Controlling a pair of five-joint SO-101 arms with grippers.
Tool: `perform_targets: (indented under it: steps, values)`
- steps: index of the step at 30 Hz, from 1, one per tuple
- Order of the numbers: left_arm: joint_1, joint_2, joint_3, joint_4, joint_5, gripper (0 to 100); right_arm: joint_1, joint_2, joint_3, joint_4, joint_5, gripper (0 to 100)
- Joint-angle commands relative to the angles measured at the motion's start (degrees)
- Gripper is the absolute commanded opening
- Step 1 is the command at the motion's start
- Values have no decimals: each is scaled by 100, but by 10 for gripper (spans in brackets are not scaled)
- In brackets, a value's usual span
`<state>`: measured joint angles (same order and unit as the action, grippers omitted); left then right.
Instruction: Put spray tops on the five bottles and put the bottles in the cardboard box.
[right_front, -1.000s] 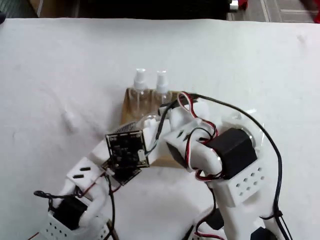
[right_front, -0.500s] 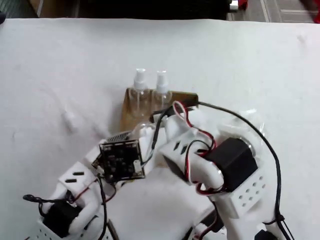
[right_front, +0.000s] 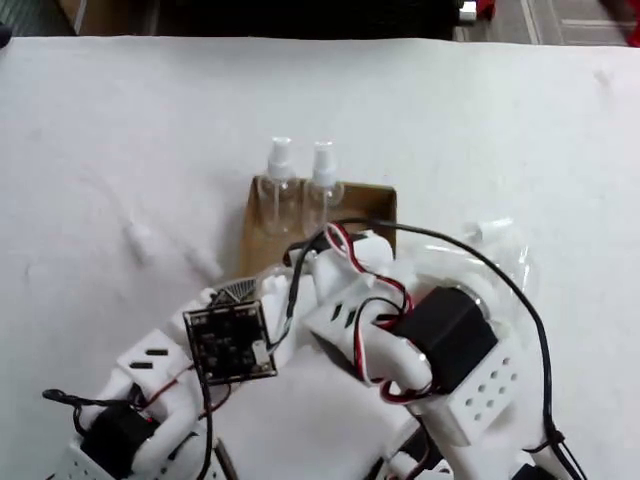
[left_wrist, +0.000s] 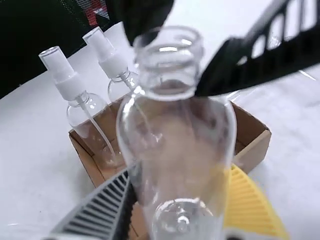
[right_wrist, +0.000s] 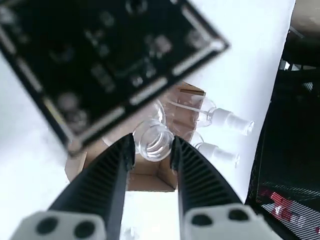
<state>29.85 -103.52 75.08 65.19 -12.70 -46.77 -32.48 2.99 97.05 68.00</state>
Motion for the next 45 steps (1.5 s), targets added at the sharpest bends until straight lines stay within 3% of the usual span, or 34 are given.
perform_targets:
  steps: [1, 4, 11, 19, 29, 34, 42, 45]
  values:
    - [251, -119, -941, -105, 185, 229, 163, 110, 211, -13, -35, 17]
    - [145, -119, -1160, -105, 651, 230, 215, 110, 413, -13, -35, 17]
    - [-66, -119, -1319, -44, 730, 230, 426, 75, 721, -110, -53, 17]
    - [-48, -119, -1327, 97, 721, 230, 1429, 110, 774, -549, -35, 17]
    - [-48, -119, -1407, 229, 695, 230, 1473, 40, 879, -532, -26, 17]
    - [-92, -119, -1327, 290, 686, 229, 1481, -462, 141, -101, -105, 17]
    - [-92, -119, -651, -369, 703, 226, 1490, -980, -1257, -31, -1468, 16]
    - [-92, -119, -668, -369, 730, 225, 1437, -989, -1301, -66, -2338, 16]
